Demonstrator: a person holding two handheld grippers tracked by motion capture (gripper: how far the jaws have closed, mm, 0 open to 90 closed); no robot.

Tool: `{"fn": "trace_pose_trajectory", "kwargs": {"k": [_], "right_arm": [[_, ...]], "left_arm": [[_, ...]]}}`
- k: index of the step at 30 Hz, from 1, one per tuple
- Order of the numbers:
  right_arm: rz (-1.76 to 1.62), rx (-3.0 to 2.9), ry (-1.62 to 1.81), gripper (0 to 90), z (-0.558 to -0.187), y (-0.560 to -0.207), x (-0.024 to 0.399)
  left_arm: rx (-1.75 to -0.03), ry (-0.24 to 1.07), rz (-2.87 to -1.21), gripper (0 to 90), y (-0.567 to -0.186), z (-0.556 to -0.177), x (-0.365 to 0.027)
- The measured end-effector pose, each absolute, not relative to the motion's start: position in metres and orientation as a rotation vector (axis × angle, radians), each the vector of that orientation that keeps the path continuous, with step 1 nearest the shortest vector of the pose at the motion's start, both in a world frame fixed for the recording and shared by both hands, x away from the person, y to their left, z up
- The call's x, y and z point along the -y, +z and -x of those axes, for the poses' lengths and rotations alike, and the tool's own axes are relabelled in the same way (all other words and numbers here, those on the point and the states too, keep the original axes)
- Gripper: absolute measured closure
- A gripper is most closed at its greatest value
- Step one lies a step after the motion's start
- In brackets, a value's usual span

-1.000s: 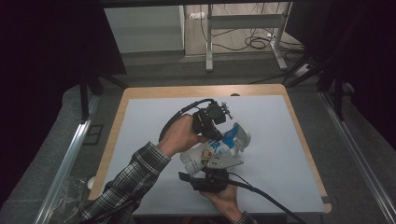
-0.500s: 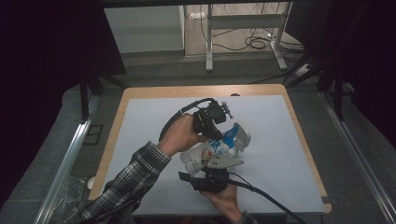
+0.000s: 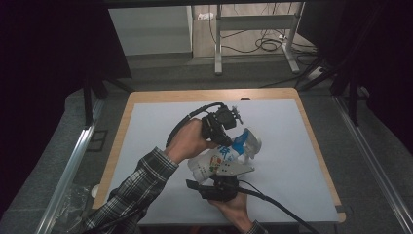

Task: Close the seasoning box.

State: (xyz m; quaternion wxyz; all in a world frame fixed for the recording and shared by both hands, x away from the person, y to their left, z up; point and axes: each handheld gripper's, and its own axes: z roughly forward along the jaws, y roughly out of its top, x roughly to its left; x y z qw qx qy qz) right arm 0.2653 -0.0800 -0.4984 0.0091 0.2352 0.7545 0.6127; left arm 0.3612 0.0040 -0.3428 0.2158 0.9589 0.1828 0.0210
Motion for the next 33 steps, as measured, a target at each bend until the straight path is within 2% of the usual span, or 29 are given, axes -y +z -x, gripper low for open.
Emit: {"fn": "trace_pose_trajectory", "kwargs": {"k": [33], "right_arm": [[-0.724,-2.357,1.948,51.8,-0.2664,-0.4957,0.0815]], "left_arm": [[-0.496,0.025,-2.728,90.0,-0.3381,-0.3696,0.0026]]}}
